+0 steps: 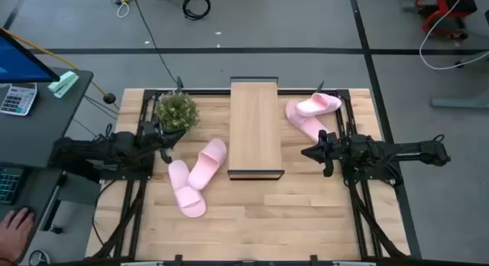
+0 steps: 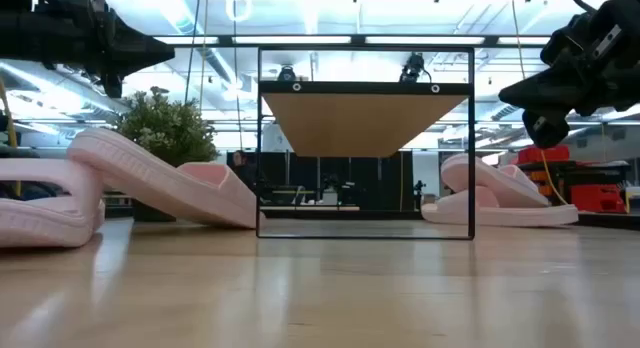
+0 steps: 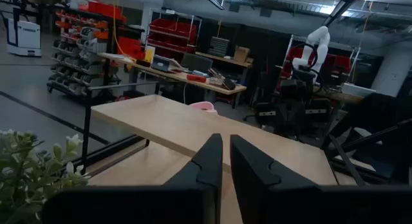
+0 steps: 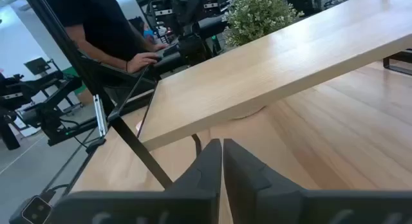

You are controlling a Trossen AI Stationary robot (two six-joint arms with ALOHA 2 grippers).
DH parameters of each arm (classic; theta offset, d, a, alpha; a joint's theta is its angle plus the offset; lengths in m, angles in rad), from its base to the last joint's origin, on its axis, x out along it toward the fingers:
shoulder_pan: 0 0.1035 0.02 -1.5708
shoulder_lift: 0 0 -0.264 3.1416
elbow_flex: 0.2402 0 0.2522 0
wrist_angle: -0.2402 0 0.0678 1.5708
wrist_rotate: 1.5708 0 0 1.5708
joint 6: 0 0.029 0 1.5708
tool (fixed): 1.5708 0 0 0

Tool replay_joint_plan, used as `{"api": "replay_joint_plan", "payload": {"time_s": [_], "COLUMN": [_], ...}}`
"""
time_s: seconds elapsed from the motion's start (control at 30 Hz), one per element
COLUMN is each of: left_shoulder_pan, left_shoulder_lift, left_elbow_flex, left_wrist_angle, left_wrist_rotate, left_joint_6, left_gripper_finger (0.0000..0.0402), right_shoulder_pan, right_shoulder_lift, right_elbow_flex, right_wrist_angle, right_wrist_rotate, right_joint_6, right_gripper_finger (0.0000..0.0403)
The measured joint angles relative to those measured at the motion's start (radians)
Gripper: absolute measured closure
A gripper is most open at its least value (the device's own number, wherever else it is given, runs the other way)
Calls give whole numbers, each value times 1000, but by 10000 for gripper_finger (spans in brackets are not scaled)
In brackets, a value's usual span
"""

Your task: Pick and place slides into the shelf

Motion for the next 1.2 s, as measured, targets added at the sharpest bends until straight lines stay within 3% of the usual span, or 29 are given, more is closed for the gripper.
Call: {"api": "replay_joint_plan", "payload": {"time_s": [1.2], "left_shoulder_pan": [0], "left_shoulder_lift": [0], "left_elbow_flex": [0], "left_wrist_angle": [0], "left_wrist_rotate": [0], "left_joint_6": [0], "left_gripper_finger": [380], "right_shoulder_pan": [0], "right_shoulder_lift": [0], "right_elbow_flex": [0], "right_wrist_angle": [0], "right_wrist_rotate": [0], "right_joint_6": [0], "right_gripper_finger": [380]}}
